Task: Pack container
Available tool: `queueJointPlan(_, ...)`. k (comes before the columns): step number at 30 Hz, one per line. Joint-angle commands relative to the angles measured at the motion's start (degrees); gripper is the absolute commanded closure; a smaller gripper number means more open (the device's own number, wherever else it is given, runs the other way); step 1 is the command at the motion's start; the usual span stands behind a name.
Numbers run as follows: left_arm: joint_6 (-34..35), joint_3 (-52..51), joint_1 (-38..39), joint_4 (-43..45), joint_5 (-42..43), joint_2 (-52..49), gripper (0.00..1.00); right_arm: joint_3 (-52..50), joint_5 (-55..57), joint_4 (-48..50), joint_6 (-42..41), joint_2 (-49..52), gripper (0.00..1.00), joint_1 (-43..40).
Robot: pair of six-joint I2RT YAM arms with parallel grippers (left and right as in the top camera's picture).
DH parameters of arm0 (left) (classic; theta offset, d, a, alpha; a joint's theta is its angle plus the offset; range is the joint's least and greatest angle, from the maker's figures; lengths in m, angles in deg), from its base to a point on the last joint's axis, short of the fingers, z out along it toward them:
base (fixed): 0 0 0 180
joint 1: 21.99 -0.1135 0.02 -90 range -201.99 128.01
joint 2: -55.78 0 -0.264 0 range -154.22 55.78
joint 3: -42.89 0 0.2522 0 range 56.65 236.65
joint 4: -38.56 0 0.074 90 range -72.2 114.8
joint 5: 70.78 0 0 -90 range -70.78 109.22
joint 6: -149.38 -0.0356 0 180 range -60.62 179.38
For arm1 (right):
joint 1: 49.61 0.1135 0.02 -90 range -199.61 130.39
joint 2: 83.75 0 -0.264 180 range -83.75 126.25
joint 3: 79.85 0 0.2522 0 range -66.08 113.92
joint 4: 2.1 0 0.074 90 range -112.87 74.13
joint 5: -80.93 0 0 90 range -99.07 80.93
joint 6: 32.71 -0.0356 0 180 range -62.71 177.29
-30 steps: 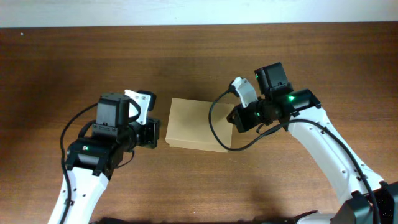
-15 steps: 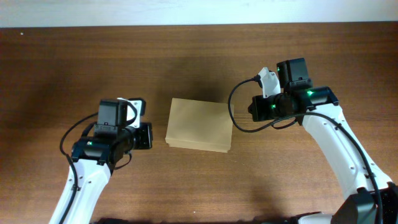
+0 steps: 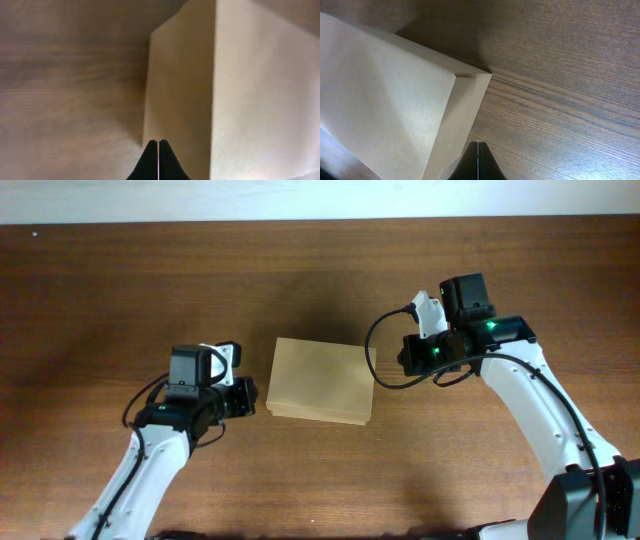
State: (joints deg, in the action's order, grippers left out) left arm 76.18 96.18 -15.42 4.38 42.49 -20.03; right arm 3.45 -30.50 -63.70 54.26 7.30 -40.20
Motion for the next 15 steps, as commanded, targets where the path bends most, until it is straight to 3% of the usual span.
queueJointPlan(1,1.9,-0.2,-0.2,2.3,5.9,-3.1,0.98,0.8,1.1,0.5,-0.5,1.5,0.96,0.0)
queueJointPlan(15,2.1,-0.2,-0.2,2.9,7.4,-5.8,0.98,0.8,-5.9,6.1,-2.4,8.0,0.96,0.1)
